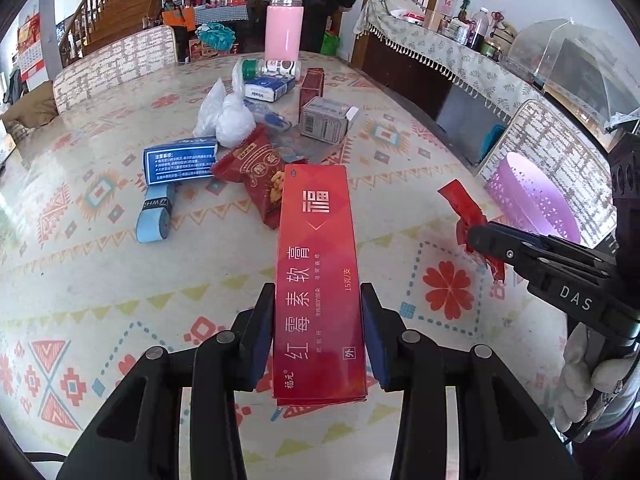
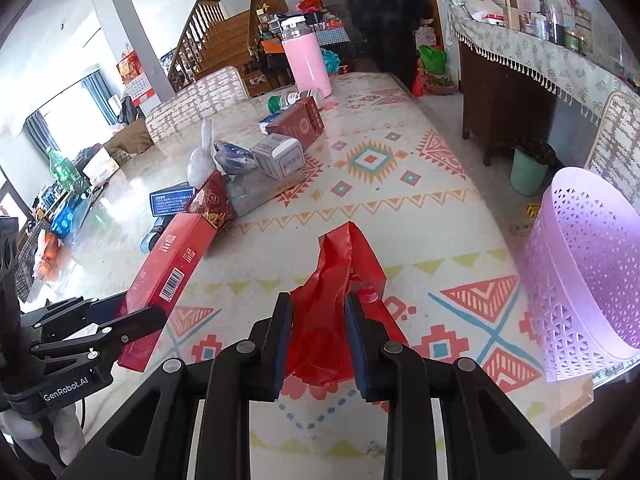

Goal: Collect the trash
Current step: 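Carry red box and red bag toward the pink wastebasket with both tools, then open both tools over the wastebasket to drop red box and bag, then lower left tool to the blue box on the table and grasp it, then grasp red snack bag with right tool while left tool holds blue box, then carry blue box and red snack bag toward the pink wastebasket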

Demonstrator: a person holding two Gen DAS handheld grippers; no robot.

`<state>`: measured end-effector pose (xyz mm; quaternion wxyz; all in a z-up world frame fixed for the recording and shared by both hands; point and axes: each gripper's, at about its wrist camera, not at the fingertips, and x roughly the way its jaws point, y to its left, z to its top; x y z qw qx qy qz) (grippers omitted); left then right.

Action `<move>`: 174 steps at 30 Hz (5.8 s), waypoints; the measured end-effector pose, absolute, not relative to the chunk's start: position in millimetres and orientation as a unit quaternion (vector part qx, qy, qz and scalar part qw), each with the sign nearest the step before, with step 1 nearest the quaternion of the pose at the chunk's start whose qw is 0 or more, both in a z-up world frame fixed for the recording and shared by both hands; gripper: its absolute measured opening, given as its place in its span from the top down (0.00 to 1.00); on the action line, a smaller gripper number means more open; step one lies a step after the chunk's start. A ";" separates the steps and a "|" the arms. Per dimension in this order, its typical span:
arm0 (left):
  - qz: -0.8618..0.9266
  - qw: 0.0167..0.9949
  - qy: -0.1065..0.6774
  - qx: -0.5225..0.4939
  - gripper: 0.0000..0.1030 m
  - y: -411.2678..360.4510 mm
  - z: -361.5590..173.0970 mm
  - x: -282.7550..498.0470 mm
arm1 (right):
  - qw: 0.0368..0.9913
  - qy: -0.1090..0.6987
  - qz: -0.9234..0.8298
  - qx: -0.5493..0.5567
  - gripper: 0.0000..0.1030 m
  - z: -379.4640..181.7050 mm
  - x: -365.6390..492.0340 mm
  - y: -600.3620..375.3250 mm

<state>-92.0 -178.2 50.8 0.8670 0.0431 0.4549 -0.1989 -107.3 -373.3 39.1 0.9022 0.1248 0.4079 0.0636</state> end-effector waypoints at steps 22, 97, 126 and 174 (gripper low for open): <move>-0.334 0.852 0.398 0.056 0.62 -309.3 120.6 -72.2 | 0.929 0.324 -0.037 0.173 0.72 102.0 -158.4 -496.9; -0.376 0.771 0.512 -0.044 0.31 -123.8 42.5 79.4 | 0.890 0.415 0.007 0.187 0.34 25.0 -94.4 -413.6; -0.254 0.852 0.458 0.027 0.43 -116.0 52.0 12.2 | 0.886 0.434 0.084 0.142 0.28 25.3 -72.6 -346.6; -0.232 0.900 0.354 -0.100 0.43 -33.1 80.1 -4.4 | 0.900 0.434 0.042 -0.010 0.60 44.5 -35.0 -250.9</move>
